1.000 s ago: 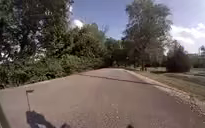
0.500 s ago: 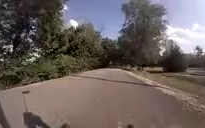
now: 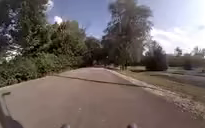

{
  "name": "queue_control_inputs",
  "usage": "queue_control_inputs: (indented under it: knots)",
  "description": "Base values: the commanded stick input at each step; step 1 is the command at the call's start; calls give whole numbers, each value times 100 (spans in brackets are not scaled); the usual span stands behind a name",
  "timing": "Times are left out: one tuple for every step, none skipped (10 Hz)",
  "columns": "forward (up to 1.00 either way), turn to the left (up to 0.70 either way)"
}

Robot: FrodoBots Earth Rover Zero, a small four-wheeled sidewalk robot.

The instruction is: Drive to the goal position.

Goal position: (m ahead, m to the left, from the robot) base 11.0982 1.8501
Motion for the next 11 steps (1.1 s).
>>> queue_control_inputs:
  knots:
    - [70,0]
    - [70,0]
    - [70,0]
    - [70,0]
    - [70,0]
    - [70,0]
    - [70,0]
    - [70,0]
    - [70,0]
    - [70,0]
    - [70,0]
